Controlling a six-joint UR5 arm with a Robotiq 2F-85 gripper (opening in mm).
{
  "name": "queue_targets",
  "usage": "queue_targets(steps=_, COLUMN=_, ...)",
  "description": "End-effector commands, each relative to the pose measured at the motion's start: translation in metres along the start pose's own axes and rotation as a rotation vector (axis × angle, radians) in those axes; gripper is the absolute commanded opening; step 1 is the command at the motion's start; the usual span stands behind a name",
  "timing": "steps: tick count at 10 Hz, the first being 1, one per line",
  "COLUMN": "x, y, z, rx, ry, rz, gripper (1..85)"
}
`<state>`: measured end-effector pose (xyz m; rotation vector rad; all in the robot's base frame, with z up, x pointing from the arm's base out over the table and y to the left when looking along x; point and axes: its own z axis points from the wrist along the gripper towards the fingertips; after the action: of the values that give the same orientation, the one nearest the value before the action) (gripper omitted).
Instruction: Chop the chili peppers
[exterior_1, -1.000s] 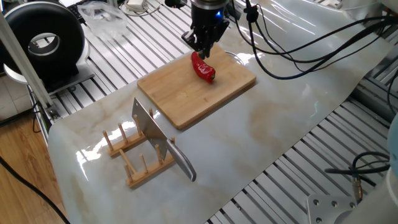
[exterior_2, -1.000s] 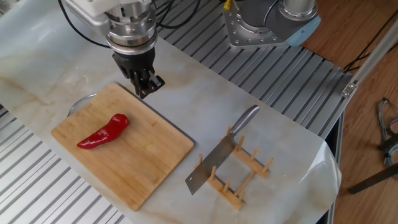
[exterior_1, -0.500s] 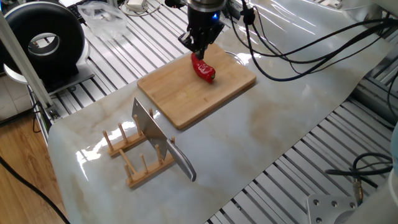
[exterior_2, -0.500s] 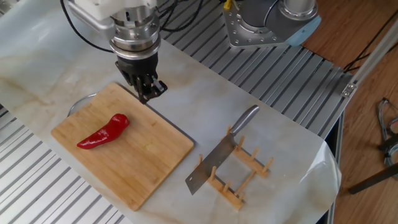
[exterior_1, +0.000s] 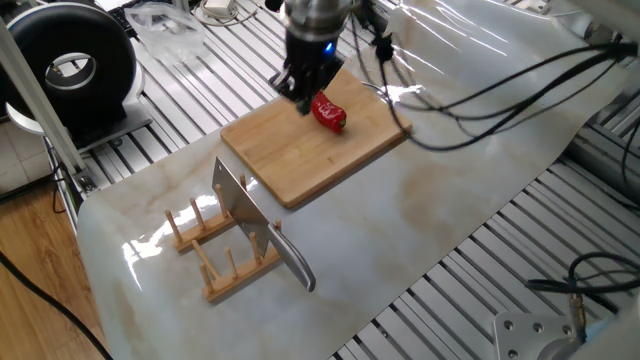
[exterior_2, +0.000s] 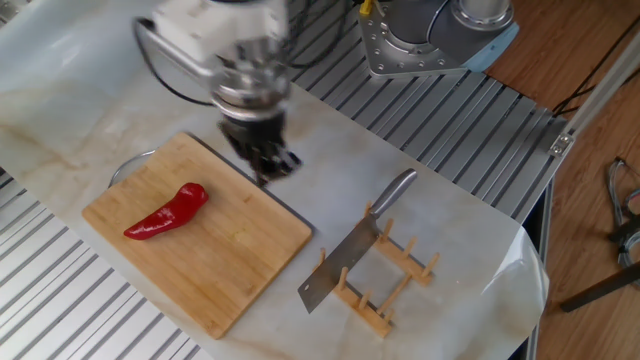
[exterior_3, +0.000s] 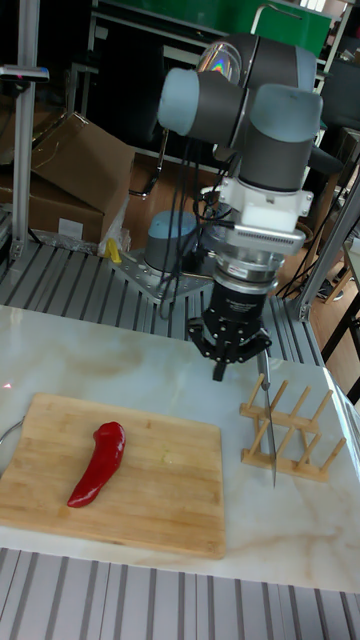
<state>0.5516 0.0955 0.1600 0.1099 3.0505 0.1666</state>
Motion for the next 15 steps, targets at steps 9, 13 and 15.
queue_targets(steps=9, x=0.048, y=0.066, z=0.033, rx=-0.179, ry=0.123, rz=-0.03, gripper=39.0)
queue_targets(steps=13, x=0.055, y=0.049, z=0.037, rx=-0.109, ry=0.147, rz=-0.022, gripper=40.3)
queue_targets(steps=15, x=0.055, y=0.052, z=0.038, rx=-0.119, ry=0.145, rz=-0.005, gripper=38.3)
